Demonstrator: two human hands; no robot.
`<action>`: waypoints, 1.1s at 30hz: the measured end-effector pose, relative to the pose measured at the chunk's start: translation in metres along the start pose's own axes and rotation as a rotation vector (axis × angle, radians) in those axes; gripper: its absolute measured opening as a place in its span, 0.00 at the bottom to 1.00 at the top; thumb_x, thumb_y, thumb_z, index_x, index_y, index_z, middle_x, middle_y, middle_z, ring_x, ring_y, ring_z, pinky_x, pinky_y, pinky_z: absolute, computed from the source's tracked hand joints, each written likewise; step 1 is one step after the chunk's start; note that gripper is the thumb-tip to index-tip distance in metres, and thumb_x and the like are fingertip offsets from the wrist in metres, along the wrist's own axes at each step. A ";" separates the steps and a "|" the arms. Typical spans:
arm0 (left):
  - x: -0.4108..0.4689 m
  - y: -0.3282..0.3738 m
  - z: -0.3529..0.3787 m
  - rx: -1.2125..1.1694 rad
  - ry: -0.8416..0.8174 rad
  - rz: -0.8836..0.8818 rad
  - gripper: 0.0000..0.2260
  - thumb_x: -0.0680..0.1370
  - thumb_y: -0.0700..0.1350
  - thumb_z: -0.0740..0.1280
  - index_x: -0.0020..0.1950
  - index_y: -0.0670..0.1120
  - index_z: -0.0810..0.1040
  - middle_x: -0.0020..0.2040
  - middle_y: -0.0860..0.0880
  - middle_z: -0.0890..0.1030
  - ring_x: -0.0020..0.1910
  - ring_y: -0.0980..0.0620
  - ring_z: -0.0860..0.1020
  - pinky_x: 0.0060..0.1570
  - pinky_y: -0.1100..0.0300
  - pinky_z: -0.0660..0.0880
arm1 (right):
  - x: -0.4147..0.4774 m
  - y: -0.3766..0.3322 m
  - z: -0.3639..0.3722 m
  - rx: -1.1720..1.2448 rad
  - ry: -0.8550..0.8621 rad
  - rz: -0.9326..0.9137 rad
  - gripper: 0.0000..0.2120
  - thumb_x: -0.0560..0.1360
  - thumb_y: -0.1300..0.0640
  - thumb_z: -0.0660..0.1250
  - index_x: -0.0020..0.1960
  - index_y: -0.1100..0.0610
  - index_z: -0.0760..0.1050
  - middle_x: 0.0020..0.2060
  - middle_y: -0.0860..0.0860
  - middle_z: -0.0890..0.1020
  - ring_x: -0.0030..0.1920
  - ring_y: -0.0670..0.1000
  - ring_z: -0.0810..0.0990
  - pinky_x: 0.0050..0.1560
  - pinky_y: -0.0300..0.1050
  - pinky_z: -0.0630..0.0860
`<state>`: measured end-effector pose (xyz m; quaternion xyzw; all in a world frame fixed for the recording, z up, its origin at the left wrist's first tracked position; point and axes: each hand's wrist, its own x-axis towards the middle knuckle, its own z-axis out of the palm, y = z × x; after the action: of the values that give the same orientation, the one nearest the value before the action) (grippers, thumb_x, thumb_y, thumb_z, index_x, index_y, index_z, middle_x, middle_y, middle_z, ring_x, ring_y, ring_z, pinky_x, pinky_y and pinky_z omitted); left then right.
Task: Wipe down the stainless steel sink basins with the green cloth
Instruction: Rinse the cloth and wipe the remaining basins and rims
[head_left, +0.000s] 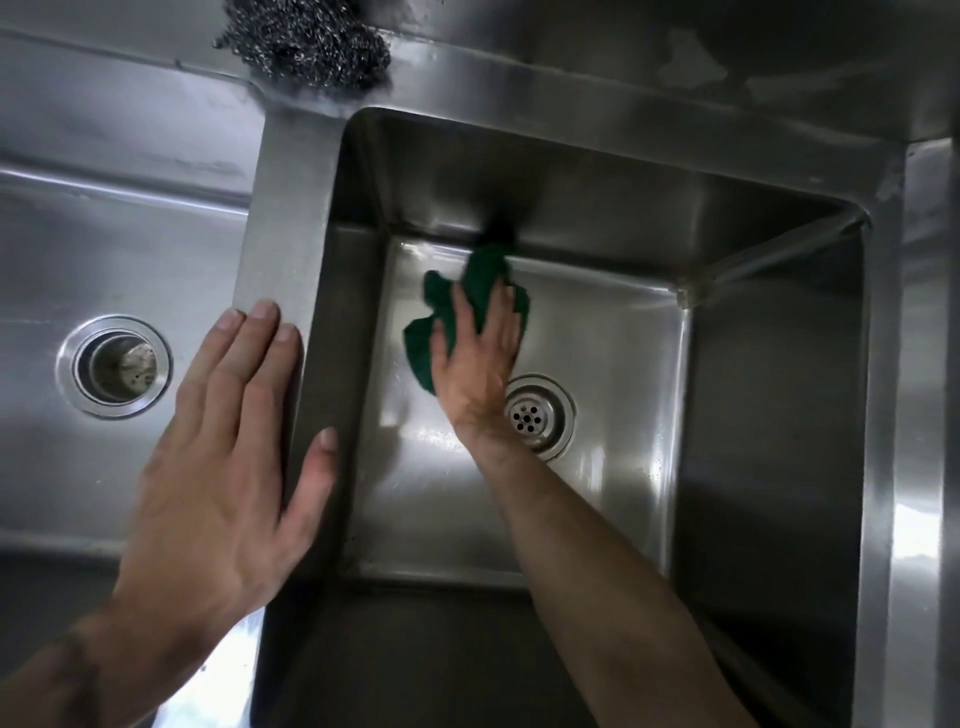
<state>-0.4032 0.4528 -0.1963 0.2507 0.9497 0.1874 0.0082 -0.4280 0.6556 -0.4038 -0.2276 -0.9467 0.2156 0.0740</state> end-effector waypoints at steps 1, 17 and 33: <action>0.000 0.000 0.000 0.000 -0.002 -0.006 0.30 0.84 0.50 0.59 0.80 0.32 0.65 0.83 0.35 0.63 0.85 0.36 0.58 0.85 0.48 0.52 | 0.000 -0.003 0.002 0.017 -0.040 -0.083 0.23 0.83 0.47 0.60 0.76 0.53 0.73 0.79 0.64 0.64 0.81 0.66 0.60 0.81 0.63 0.57; -0.002 0.000 -0.001 0.032 -0.038 -0.052 0.30 0.85 0.50 0.59 0.82 0.35 0.64 0.84 0.39 0.62 0.86 0.41 0.58 0.85 0.49 0.54 | -0.049 0.028 -0.015 0.026 -0.042 0.160 0.22 0.85 0.46 0.58 0.77 0.52 0.72 0.80 0.61 0.63 0.81 0.63 0.60 0.78 0.64 0.66; -0.003 0.000 -0.002 0.018 -0.040 -0.054 0.28 0.85 0.49 0.58 0.83 0.36 0.64 0.85 0.40 0.62 0.86 0.44 0.56 0.85 0.51 0.54 | 0.025 -0.140 -0.057 0.963 -0.032 0.582 0.28 0.78 0.36 0.65 0.73 0.48 0.74 0.66 0.47 0.82 0.67 0.47 0.79 0.72 0.46 0.74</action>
<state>-0.4006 0.4505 -0.1947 0.2287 0.9574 0.1735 0.0299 -0.4923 0.5762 -0.2894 -0.4167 -0.6405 0.6384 0.0928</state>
